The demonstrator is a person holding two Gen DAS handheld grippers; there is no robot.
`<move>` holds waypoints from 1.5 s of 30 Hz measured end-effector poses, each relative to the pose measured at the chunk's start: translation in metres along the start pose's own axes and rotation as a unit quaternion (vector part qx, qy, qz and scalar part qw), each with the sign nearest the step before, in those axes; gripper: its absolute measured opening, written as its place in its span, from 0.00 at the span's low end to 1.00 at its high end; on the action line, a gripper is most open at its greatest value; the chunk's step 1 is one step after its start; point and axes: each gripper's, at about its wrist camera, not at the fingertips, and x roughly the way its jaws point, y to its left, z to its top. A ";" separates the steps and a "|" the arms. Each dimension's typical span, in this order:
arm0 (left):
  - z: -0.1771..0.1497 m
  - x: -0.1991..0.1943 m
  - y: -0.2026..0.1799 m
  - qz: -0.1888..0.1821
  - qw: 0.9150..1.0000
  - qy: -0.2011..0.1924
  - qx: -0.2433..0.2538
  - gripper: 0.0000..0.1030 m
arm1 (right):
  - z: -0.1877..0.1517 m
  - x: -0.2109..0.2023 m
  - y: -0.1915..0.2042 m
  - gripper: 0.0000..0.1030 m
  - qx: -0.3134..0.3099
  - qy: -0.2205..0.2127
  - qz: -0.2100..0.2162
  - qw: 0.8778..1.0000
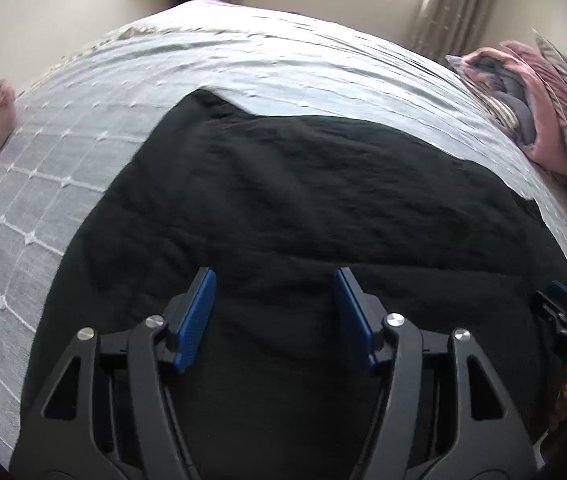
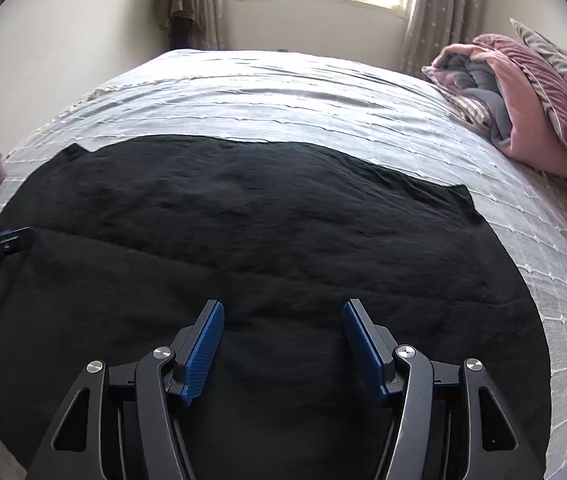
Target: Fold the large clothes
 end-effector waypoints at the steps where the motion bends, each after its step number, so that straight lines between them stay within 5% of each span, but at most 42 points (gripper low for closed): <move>1: 0.000 0.001 0.016 -0.020 1.000 -0.003 -0.023 0.61 | -0.003 0.002 -0.025 0.63 0.033 0.002 0.010 0.999; 3: 0.006 -0.002 0.050 -0.078 0.993 -0.004 -0.086 0.61 | -0.013 0.005 -0.070 0.63 0.087 0.011 -0.006 0.996; 8: 0.007 -0.009 0.081 -0.052 0.991 -0.017 -0.125 0.61 | -0.042 -0.001 -0.174 0.63 0.183 0.018 -0.058 0.981; 10: 0.001 -0.008 0.081 -0.049 0.991 -0.015 -0.122 0.61 | -0.052 -0.001 -0.202 0.68 0.239 0.037 -0.093 0.966; 12: 0.000 -0.018 0.077 -0.032 0.993 -0.015 -0.115 0.61 | -0.060 -0.009 -0.213 0.69 0.284 0.036 -0.078 0.955; 15: -0.006 -0.051 0.082 -0.034 0.990 -0.030 -0.132 0.61 | -0.068 -0.039 -0.201 0.69 0.282 0.005 -0.083 0.956; 22: -0.049 -0.109 0.105 -0.037 0.980 -0.013 -0.196 0.70 | -0.086 -0.109 -0.160 0.70 0.281 -0.019 -0.016 0.960; 27: -0.103 -0.129 0.125 -0.056 0.959 0.004 -0.277 0.71 | -0.111 -0.143 -0.121 0.73 0.261 -0.020 0.023 0.965; 32: -0.128 -0.118 0.124 -0.068 0.954 0.024 -0.290 0.73 | -0.128 -0.136 -0.091 0.73 0.233 -0.003 0.042 0.972; 39: -0.132 -0.079 0.112 -0.169 0.933 0.067 -0.312 0.73 | -0.132 -0.123 -0.083 0.73 0.201 0.005 0.024 0.979; 45: -0.128 -0.067 0.100 -0.152 0.932 0.047 -0.325 0.73 | -0.138 -0.118 -0.090 0.73 0.219 0.018 0.019 0.975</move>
